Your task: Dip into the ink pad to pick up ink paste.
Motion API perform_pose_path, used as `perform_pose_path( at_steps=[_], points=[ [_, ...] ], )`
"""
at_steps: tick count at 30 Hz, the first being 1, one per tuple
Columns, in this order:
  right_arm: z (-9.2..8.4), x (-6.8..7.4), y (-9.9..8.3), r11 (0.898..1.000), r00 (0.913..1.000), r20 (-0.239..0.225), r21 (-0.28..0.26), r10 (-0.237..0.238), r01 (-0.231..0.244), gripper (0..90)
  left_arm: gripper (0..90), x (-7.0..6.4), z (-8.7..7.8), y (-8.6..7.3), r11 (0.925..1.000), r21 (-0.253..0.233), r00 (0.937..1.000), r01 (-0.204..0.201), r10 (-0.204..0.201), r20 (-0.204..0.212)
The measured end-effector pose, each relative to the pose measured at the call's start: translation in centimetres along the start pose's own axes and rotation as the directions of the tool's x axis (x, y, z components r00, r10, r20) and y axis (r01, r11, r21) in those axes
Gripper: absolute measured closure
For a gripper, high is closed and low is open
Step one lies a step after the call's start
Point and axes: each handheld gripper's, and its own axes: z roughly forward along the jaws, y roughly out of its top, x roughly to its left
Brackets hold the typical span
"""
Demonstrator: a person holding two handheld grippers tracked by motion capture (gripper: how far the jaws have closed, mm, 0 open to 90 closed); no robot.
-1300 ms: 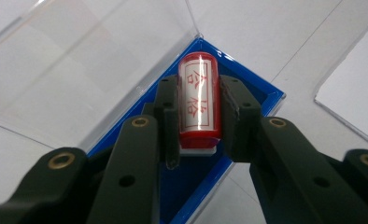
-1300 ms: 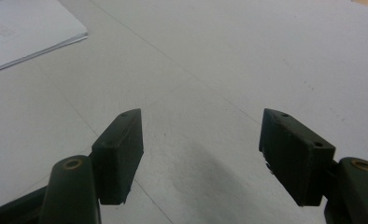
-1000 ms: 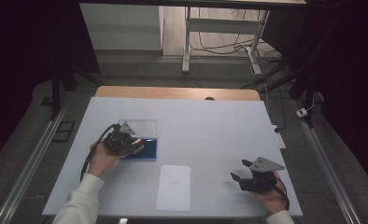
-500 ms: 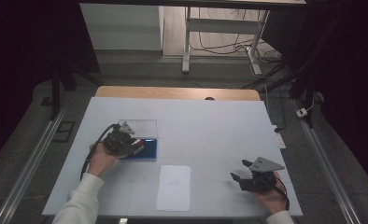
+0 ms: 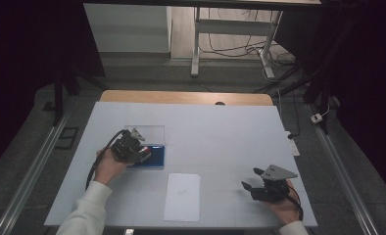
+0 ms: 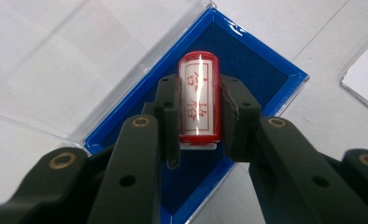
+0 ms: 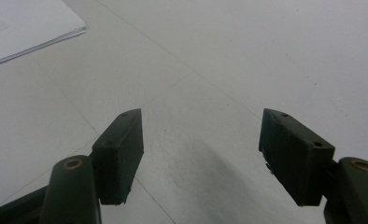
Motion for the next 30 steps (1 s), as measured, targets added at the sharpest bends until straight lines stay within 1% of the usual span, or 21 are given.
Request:
perform_pose_path(
  at_steps=[2,6,10,14,15,18,23,30],
  points=[
    [0.0,0.0,0.0,1.000,1.0000,-0.001,0.002,-0.003,0.003,30.3,71.4,-0.2,0.0,0.0,1.0000,0.003,0.9999,-0.002,0.002,-0.013],
    [0.1,0.1,0.1,1.000,1.0000,-0.002,0.003,-0.001,0.001,30.3,71.5,-0.3,0.1,0.1,0.9999,0.011,0.9998,-0.010,0.010,-0.018],
    [0.1,0.1,0.1,1.000,1.0000,0.001,0.008,-0.004,0.004,30.3,71.6,-0.5,0.1,0.7,0.9985,0.050,0.9992,-0.024,0.026,-0.032],
    [0.2,0.2,0.2,1.000,1.0000,0.005,0.011,-0.004,0.004,30.3,71.6,-0.5,0.2,1.1,0.9971,0.074,0.9995,-0.017,0.019,-0.027],
    [0.3,0.2,0.2,1.000,1.0000,-0.002,0.006,-0.003,0.003,30.3,71.6,-0.4,0.2,1.0,0.9974,0.071,0.9996,-0.013,0.014,-0.022],
    [0.3,0.2,0.2,1.000,1.0000,0.000,0.006,-0.005,0.005,30.3,71.6,-0.2,0.2,0.9,0.9975,0.069,0.9998,-0.013,0.014,-0.014],
    [0.2,0.2,0.2,1.000,1.0000,0.002,0.008,-0.001,0.001,30.2,71.7,-0.4,0.3,0.9,0.9976,0.068,0.9997,-0.014,0.016,-0.020],
    [0.1,0.2,0.2,1.000,1.0000,0.002,0.006,-0.002,0.002,30.3,71.7,-0.1,0.3,0.8,0.9983,0.057,1.0000,-0.007,0.007,-0.005]
  ],
)
